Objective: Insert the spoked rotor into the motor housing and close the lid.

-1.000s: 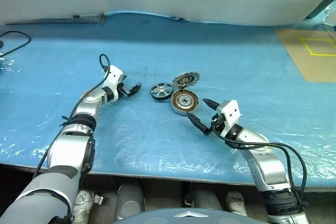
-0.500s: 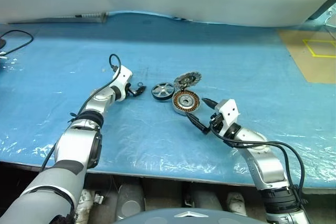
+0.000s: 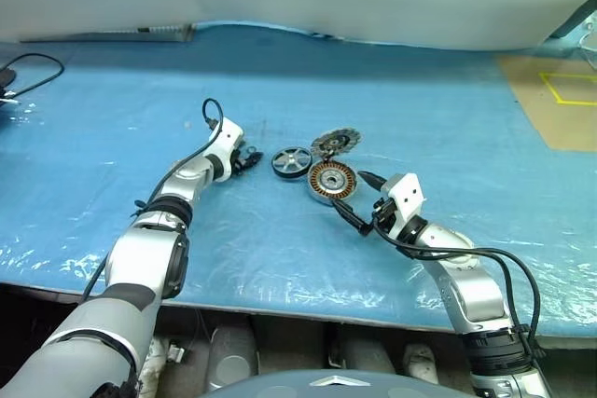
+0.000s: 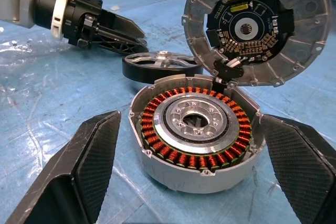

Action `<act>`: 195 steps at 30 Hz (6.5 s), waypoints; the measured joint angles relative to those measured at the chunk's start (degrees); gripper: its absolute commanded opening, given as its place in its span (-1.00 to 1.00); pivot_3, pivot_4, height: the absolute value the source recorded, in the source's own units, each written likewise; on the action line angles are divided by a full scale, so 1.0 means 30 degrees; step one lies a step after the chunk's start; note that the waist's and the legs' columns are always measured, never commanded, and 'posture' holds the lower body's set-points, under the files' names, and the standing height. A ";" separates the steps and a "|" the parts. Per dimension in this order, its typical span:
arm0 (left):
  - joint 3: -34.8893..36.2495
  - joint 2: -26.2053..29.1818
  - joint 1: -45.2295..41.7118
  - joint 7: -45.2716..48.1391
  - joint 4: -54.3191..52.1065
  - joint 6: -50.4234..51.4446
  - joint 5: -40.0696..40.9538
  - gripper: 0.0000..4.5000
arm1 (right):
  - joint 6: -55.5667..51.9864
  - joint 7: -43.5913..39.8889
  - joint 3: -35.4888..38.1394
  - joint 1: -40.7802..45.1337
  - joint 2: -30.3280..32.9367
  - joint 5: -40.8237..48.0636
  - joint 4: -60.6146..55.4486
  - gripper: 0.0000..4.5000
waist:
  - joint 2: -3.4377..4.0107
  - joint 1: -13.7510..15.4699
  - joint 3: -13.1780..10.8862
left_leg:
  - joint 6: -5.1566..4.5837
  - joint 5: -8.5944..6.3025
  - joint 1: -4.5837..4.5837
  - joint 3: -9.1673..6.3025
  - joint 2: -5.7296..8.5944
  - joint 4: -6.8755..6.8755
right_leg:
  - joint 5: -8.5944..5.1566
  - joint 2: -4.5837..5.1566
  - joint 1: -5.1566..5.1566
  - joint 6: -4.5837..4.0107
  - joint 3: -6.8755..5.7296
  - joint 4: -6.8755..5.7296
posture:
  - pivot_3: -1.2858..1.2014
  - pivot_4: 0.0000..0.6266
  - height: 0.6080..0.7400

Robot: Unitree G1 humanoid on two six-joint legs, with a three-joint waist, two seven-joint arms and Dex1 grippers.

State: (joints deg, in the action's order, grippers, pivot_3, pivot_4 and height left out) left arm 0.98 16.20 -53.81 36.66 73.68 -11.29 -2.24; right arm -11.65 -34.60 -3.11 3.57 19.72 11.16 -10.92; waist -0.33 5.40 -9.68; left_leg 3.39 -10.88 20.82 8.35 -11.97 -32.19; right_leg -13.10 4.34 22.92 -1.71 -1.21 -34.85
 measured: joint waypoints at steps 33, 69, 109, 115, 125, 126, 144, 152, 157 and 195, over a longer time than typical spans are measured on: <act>-0.2140 0.1973 0.7626 1.1491 -1.9695 0.5987 0.4831 -0.71 | 0.1256 -0.0457 0.0078 -0.1478 0.0199 0.0291 0.0040 1.00 | 0.0007 -0.0046 -0.0011 | -0.0003 0.0000 0.0089 0.0073 -0.0008 0.0184 | -0.0011 0.0006 0.0218 -0.0012 0.0004 0.0071 | 0.03 -0.52 1.00; -0.4727 -0.3223 0.2433 0.6393 -0.9557 0.0817 0.0732 -0.71 | 0.1651 0.0386 0.0025 -0.1565 0.0145 -0.0503 0.0445 1.00 | 0.0006 0.0010 -0.0012 | -0.0032 0.0018 0.0106 0.0048 0.0009 0.0099 | 0.0029 0.0002 0.0204 0.0051 0.0009 0.0047 | 0.03 -0.52 1.00; -0.4645 -0.3059 0.4331 0.7981 -1.3882 0.3127 0.2417 -0.99 | 0.1659 0.0356 -0.0044 -0.1058 0.0117 -0.0633 0.0800 1.00 | 0.0007 -0.0028 -0.0012 | -0.0035 0.0014 0.0087 0.0041 -0.0007 0.0063 | -0.0005 0.0004 0.0161 -0.0007 -0.0001 0.0042 | 0.03 -0.52 1.00; -0.4589 -0.2586 0.5646 0.8149 -1.6206 0.4052 0.3377 -1.00 | 0.1444 0.0348 0.0839 -0.0490 0.0286 0.0110 0.0766 0.73 | 0.0008 -0.0020 -0.0012 | -0.0036 0.0013 0.0090 0.0042 -0.0007 0.0062 | -0.0005 0.0005 0.0162 -0.0008 0.0000 0.0042 | 0.03 -0.52 1.00; -0.2923 -0.1374 0.9057 0.6665 -1.8589 0.2329 0.4225 -1.00 | -0.4009 0.0804 0.1541 0.1924 0.1465 0.1400 -0.1051 -0.89 | 0.0021 -0.0292 -0.0011 | -0.0022 0.0008 0.0077 0.0046 -0.0014 0.0073 | -0.0005 -0.0010 0.0162 -0.0007 0.0002 0.0043 | 0.03 -0.52 1.00; -0.2761 -0.1138 0.9745 0.6449 -1.8978 0.2355 0.4268 -1.00 | -0.5261 0.0809 0.1465 0.2334 0.1644 0.1622 -0.1443 -0.99 | 0.0021 -0.0330 -0.0011 | -0.0019 0.0006 0.0081 0.0045 -0.0015 0.0075 | -0.0005 -0.0010 0.0162 -0.0007 0.0002 0.0048 | 0.03 -0.52 1.00; -0.1732 -0.0945 1.5001 0.3624 -2.1641 0.1675 0.5012 -1.00 | -1.3026 0.0745 -0.2380 0.6863 0.2882 0.1241 -0.2481 -0.99 | 0.0029 -0.0440 -0.0015 | 0.0001 0.0001 0.0073 0.0053 -0.0027 0.0065 | -0.0004 -0.0019 0.0164 -0.0002 0.0016 0.0035 | 0.03 -0.52 1.00; -0.2172 -0.0951 1.5014 0.3507 -2.1626 0.1223 0.4821 -1.00 | -1.3214 0.0695 -0.2982 0.6879 0.2832 0.1198 -0.2280 -0.99 | 0.0030 -0.0454 -0.0015 | 0.0001 0.0001 0.0063 0.0054 -0.0031 0.0036 | -0.0003 -0.0019 0.0163 -0.0002 0.0021 0.0012 | 0.03 -0.52 1.00; -0.2337 -0.0964 1.5017 0.3433 -2.1615 0.1189 0.4821 -1.00 | -1.3163 0.0610 -0.3139 0.6916 0.2681 0.1039 -0.1491 -0.99 | 0.0031 -0.0457 -0.0014 | 0.0001 0.0001 0.0062 0.0054 -0.0032 0.0028 | -0.0002 -0.0020 0.0162 -0.0003 0.0024 0.0002 | 0.03 -0.52 1.00; -0.3099 -0.1329 1.5133 0.3178 -2.1244 0.0964 0.4799 -1.00 | -1.3347 0.0077 -0.5197 0.9102 0.2463 -0.1073 -0.0041 -0.99 | 0.0037 -0.0466 -0.0008 | 0.0001 0.0002 0.0023 0.0057 -0.0033 -0.0012 | 0.0000 -0.0019 0.0131 -0.0006 0.0035 -0.0047 | 0.03 -0.52 1.00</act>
State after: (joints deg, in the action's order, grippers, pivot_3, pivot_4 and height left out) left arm -8.31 12.21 -8.41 46.19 9.94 -8.40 12.16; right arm -51.69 -34.37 -18.70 30.88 27.11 7.94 -11.04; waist -0.22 4.00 -9.70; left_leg 3.39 -10.88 20.89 8.52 -12.07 -32.23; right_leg -13.10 4.28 23.32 -1.73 -1.10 -34.99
